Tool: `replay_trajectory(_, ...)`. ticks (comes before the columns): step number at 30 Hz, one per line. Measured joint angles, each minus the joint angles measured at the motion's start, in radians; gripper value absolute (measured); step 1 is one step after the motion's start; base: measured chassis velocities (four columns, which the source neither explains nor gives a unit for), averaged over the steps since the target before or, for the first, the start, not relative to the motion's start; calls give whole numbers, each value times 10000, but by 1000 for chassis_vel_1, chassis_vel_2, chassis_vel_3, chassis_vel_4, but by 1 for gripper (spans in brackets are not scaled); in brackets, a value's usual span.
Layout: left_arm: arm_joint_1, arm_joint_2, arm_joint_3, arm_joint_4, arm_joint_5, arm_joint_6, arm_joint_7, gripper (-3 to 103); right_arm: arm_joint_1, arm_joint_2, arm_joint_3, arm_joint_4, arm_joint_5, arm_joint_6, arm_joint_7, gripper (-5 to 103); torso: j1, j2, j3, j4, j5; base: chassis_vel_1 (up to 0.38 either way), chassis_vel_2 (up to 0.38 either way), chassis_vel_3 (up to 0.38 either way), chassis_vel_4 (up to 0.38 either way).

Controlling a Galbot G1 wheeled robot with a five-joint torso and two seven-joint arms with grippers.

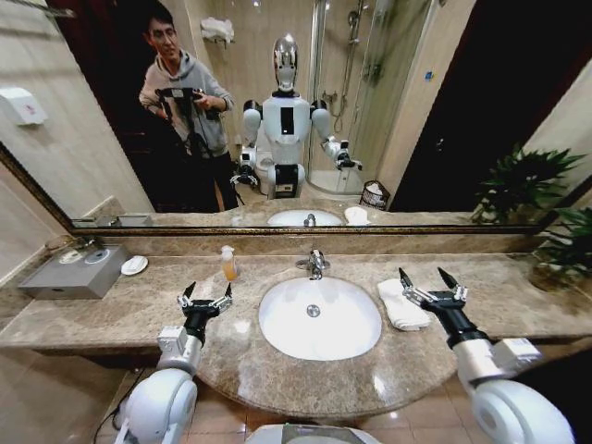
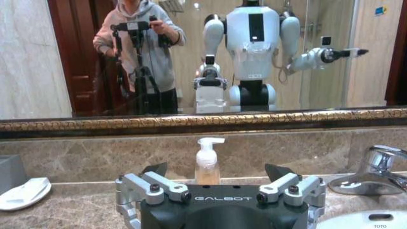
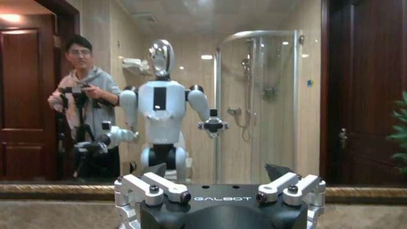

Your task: Pick up the towel from the sink counter and wipe the mirror surface.

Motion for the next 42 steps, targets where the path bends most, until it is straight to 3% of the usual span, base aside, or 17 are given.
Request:
replay_trajectory(10,-1,0,0,0,0,0,0,100,-120,401,-600,475,-790,-91,188,100,1,-1,1,-2,1,0,0,0,0)
replay_trajectory(42,-2,2,0,0,0,0,0,100,-118,421,-637,482,-778,-127,217,100,2,-1,1,-3,2,-32,-31,36,36)
